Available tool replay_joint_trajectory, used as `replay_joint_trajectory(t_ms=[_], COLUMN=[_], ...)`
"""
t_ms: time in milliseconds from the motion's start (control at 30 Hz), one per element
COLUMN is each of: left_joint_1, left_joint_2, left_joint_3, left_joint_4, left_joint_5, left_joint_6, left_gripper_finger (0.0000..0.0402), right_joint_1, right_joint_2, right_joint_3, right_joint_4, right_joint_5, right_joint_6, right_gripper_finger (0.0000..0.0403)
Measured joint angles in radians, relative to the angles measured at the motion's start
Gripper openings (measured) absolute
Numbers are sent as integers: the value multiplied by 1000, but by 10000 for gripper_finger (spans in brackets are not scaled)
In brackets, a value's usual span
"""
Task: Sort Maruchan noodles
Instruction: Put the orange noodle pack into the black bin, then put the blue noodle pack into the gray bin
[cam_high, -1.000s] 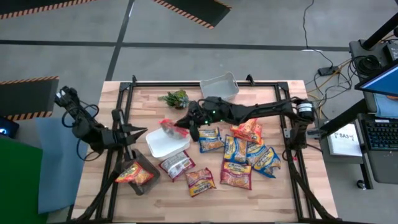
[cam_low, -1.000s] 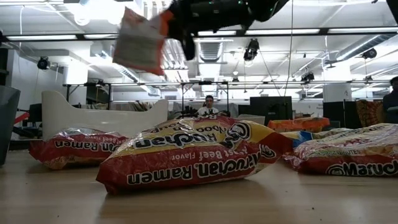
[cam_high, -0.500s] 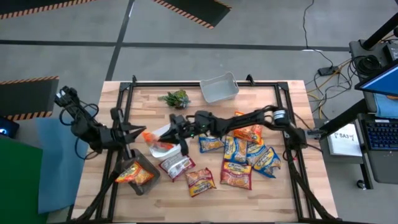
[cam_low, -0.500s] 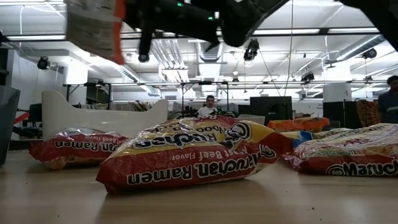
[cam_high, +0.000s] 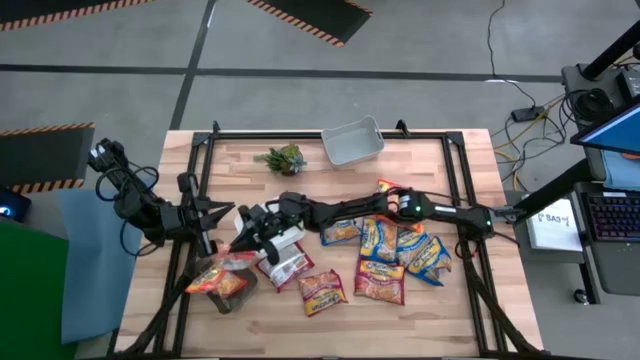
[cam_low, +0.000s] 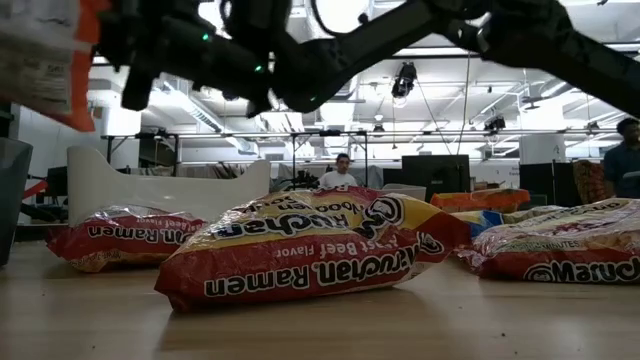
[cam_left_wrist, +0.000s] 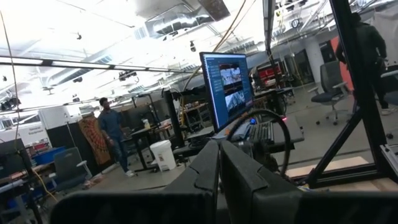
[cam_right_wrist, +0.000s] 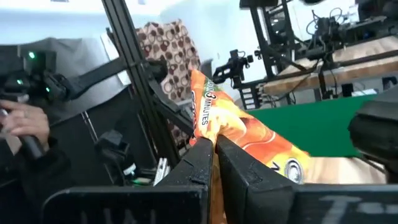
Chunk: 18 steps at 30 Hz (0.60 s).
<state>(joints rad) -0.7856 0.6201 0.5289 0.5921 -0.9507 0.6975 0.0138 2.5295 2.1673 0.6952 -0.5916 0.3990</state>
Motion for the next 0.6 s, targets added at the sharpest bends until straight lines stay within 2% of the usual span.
replay_joint_trajectory(t_ms=[200,300,600], left_joint_1=[0,0,0], left_joint_2=[0,0,1], left_joint_3=[0,0,0], left_joint_4=[0,-1,-2], left_joint_5=[0,0,0], left_joint_6=[0,0,0], left_gripper_finger=[0,0,0], right_joint_1=[7,15,24], right_joint_2=[86,105,92], right_joint_3=[144,173,190], right_joint_4=[-163,-218,-355], right_joint_5=[1,11,34], right_joint_6=[-1,-22,-49], right_gripper_finger=[11,26,147])
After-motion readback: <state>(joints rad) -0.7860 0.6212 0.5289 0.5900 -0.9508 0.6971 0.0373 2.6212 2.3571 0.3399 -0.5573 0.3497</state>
